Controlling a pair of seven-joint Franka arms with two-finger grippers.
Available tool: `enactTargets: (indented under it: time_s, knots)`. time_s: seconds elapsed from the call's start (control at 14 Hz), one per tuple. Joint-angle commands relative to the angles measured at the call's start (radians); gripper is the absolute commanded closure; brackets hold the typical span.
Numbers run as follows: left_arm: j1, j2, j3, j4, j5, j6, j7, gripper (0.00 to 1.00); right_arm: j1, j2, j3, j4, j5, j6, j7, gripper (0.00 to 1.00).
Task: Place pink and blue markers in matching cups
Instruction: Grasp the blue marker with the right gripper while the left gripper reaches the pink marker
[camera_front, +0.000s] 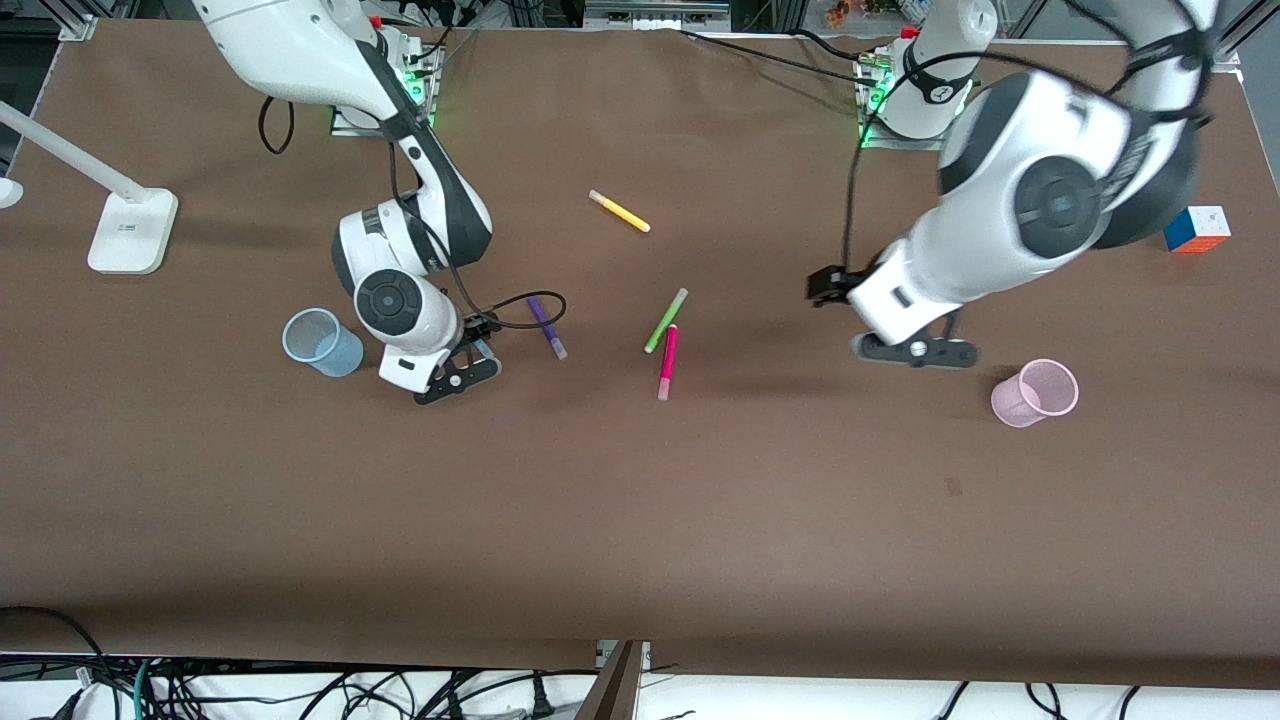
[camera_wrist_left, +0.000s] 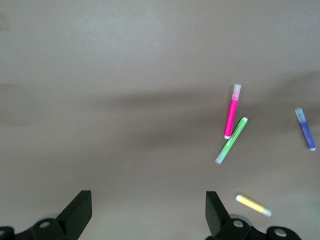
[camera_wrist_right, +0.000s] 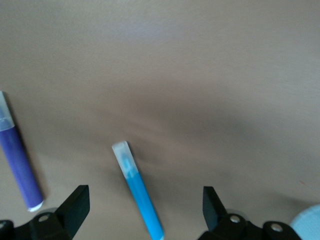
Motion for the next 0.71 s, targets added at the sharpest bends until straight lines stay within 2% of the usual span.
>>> enactTargets:
  time_s: [0.0,0.14,0.43,0.5,0.64]
  knots:
    - [-0.03,0.067,0.005,0.011,0.002,0.073,-0.071,0.0,0.009,0.006,0.005,-0.048,0.0,0.048,-0.022,0.0]
    - [-0.064,0.118,0.006,0.01,0.002,0.151,-0.123,0.0,0.01,0.009,0.006,-0.057,0.0,0.05,-0.023,0.03]
    - [-0.157,0.234,0.008,0.011,0.047,0.321,-0.257,0.0,0.01,0.021,0.006,-0.056,0.0,0.065,-0.043,0.61]
    - [-0.179,0.263,0.008,0.011,0.077,0.352,-0.294,0.0,0.01,0.024,0.006,-0.056,0.0,0.068,-0.043,0.69]
    - [-0.206,0.317,0.009,0.013,0.093,0.375,-0.363,0.0,0.01,0.034,0.006,-0.056,0.001,0.079,-0.043,0.7]
